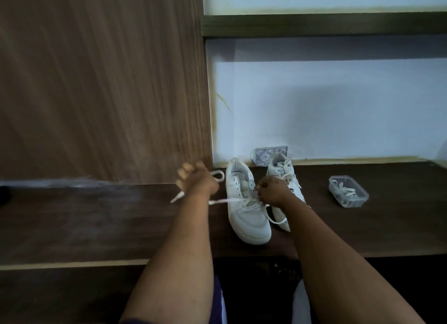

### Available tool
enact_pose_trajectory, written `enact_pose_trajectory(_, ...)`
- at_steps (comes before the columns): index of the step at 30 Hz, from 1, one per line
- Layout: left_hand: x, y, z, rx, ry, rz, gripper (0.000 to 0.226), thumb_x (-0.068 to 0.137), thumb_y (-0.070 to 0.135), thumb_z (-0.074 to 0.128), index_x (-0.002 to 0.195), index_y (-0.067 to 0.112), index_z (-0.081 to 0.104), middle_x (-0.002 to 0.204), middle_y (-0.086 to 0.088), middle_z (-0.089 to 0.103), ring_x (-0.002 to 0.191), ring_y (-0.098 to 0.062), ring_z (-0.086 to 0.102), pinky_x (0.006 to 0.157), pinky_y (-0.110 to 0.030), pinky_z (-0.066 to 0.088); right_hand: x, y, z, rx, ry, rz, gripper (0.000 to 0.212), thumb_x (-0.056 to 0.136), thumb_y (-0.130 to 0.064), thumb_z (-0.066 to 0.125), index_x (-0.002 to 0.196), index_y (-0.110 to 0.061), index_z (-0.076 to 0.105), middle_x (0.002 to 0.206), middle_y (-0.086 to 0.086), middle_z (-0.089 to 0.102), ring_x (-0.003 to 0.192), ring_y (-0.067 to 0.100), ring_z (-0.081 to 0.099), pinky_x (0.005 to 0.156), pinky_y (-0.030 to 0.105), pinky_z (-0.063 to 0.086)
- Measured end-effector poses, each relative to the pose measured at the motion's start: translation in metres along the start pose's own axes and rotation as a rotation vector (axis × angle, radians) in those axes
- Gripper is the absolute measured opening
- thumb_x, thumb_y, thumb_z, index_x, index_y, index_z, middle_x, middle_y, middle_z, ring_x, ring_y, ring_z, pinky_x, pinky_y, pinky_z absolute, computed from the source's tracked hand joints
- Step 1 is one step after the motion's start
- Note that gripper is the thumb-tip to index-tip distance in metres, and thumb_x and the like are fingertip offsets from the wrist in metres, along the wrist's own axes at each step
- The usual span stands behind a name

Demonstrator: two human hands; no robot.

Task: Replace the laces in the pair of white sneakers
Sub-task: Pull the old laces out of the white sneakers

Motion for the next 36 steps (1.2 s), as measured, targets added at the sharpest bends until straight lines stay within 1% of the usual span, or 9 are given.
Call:
enact_pose_trajectory(5, -0.017, 0.052, 0.033, -0.146, -0.161, 0.349, 0.016, 0.088, 0.023, 0.061, 0.100, 0.031, 0.069, 0.123, -0.001, 0.062, 0.111, -0.024, 0.058, 0.089, -0.030, 0.049, 0.001, -0.005, -0.004, 0.099, 0.234, -0.017, 0.020, 0.093, -0.015, 0.050, 0.104, -0.006, 0.064, 0.103, 0.015, 0.067, 0.098, 0.031, 0.061, 0.081, 0.034, 0.048)
enact_pose_trajectory(9, -0.028, 0.068, 0.057, -0.028, -0.268, 0.434, 0.022, 0.085, 0.028, 0.068, 0.105, 0.019, 0.070, 0.101, -0.002, 0.068, 0.098, -0.023, 0.065, 0.068, -0.027, 0.044, 0.003, 0.000, -0.006, 0.239, 0.272, 0.003, 0.019, 0.089, -0.011, 0.049, 0.099, -0.007, 0.064, 0.097, 0.017, 0.069, 0.095, 0.034, 0.064, 0.085, 0.050, 0.052)
enact_pose_trajectory(16, -0.030, 0.078, 0.068, 0.152, -0.281, 0.471, 0.027, 0.094, 0.018, 0.048, 0.114, 0.006, 0.061, 0.113, -0.011, 0.066, 0.104, -0.022, 0.060, 0.100, -0.035, 0.041, -0.002, 0.005, -0.001, 0.023, 0.223, -0.070, 0.028, 0.081, -0.035, 0.073, 0.086, -0.008, 0.073, 0.084, 0.007, 0.071, 0.080, 0.021, 0.066, 0.072, 0.031, 0.052)
enact_pose_trajectory(21, -0.026, 0.069, 0.070, -0.194, -0.471, 0.352, 0.026, 0.095, 0.010, 0.047, 0.114, -0.003, 0.061, 0.097, -0.015, 0.065, 0.088, -0.027, 0.063, 0.079, -0.034, 0.049, 0.000, 0.003, -0.001, -0.008, 0.208, -0.047, 0.027, 0.080, -0.041, 0.070, 0.079, -0.015, 0.072, 0.076, 0.002, 0.070, 0.074, 0.016, 0.063, 0.067, 0.029, 0.051)
enact_pose_trajectory(23, -0.026, 0.059, 0.068, -0.533, -0.611, 0.168, 0.015, 0.094, 0.004, 0.046, 0.096, 0.001, 0.061, 0.073, -0.008, 0.056, 0.061, -0.017, 0.053, 0.058, -0.026, 0.043, 0.000, -0.001, -0.001, -0.049, 0.204, -0.069, 0.024, 0.081, -0.035, 0.066, 0.072, -0.013, 0.067, 0.071, 0.003, 0.066, 0.070, 0.018, 0.061, 0.059, 0.026, 0.044)
enact_pose_trajectory(26, -0.028, 0.036, 0.061, -0.821, -0.735, -0.165, 0.026, 0.090, 0.005, 0.041, 0.066, 0.011, 0.051, 0.057, -0.002, 0.049, 0.052, -0.011, 0.037, 0.046, -0.019, 0.029, 0.001, 0.001, -0.002, -0.067, 0.179, -0.055, 0.023, 0.083, -0.029, 0.063, 0.064, -0.021, 0.054, 0.069, 0.003, 0.060, 0.070, 0.021, 0.058, 0.060, 0.026, 0.039)
enact_pose_trajectory(30, -0.013, 0.014, 0.052, -0.730, -0.545, -0.218, 0.025, 0.087, 0.019, 0.042, 0.071, 0.010, 0.060, 0.063, -0.003, 0.054, 0.053, -0.015, 0.044, 0.050, -0.022, 0.035, 0.002, 0.002, -0.002, 0.026, 0.158, -0.097, 0.012, 0.084, -0.019, 0.064, 0.075, -0.016, 0.071, 0.078, 0.003, 0.070, 0.069, 0.013, 0.062, 0.059, 0.020, 0.045)
enact_pose_trajectory(33, 0.000, 0.019, 0.043, -0.421, -0.284, 0.038, 0.037, 0.080, 0.038, 0.052, 0.095, 0.011, 0.072, 0.097, -0.005, 0.071, 0.084, -0.021, 0.064, 0.073, -0.026, 0.048, 0.001, -0.004, 0.002, -0.001, 0.165, -0.138, 0.012, 0.084, -0.017, 0.064, 0.085, -0.012, 0.075, 0.083, 0.004, 0.071, 0.070, 0.013, 0.058, 0.061, 0.021, 0.040)
enact_pose_trajectory(36, -0.006, 0.042, 0.043, -0.249, -0.191, 0.343, 0.017, 0.084, 0.035, 0.066, 0.094, 0.025, 0.076, 0.111, -0.001, 0.067, 0.096, -0.020, 0.062, 0.080, -0.026, 0.050, 0.004, -0.003, 0.003, 0.003, 0.166, -0.135, 0.011, 0.083, -0.017, 0.063, 0.083, -0.014, 0.074, 0.081, 0.003, 0.069, 0.069, 0.011, 0.055, 0.056, 0.019, 0.036)
Point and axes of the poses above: each hand's wrist, its own x-axis towards the middle knuckle, its own z-axis out of the palm, y = z × x, the point moved 5 cm from there along x, towards the middle knuckle
